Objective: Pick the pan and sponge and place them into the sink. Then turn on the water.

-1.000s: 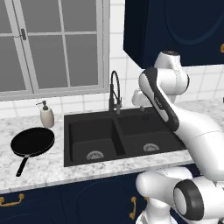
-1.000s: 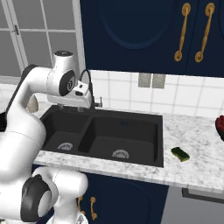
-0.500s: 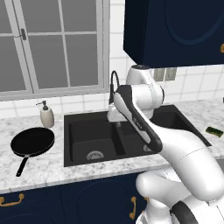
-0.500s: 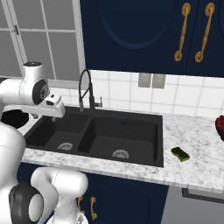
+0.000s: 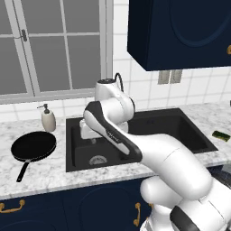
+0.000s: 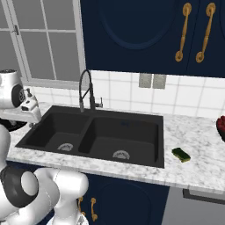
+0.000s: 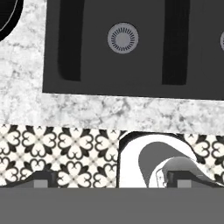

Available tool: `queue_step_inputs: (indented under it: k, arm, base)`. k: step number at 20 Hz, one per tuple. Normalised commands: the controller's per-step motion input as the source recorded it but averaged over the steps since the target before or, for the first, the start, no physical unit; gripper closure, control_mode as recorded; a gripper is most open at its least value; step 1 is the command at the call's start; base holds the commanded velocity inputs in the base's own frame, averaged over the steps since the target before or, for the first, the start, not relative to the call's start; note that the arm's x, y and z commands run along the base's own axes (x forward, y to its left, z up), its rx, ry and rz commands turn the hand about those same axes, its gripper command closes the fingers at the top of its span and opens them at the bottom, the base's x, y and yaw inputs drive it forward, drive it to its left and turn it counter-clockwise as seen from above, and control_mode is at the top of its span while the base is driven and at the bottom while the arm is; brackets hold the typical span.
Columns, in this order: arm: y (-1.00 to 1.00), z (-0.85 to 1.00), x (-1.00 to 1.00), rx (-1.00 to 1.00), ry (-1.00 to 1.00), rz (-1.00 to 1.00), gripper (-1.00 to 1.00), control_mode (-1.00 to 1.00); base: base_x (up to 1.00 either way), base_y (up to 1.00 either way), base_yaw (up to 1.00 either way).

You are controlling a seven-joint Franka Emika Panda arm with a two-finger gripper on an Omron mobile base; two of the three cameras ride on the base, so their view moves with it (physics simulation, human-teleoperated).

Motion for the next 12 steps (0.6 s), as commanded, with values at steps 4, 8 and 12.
queue_step_inputs:
  k: [4,8,12]
  arm:
    - [0.98,-0.31,0.0,-0.13,0.06,0.0,-1.0,-1.0]
    - [1.0,-0.19,0.0,-0.07,0.11,0.0,-1.0,-1.0]
    - [0.84,-0.31,0.0,0.0,0.01,0.0,-1.0,-1.0]
  base:
    - [0.0,0.0,0.0]
    - [0.0,0.0,0.0]
    - [0.0,0.0,0.0]
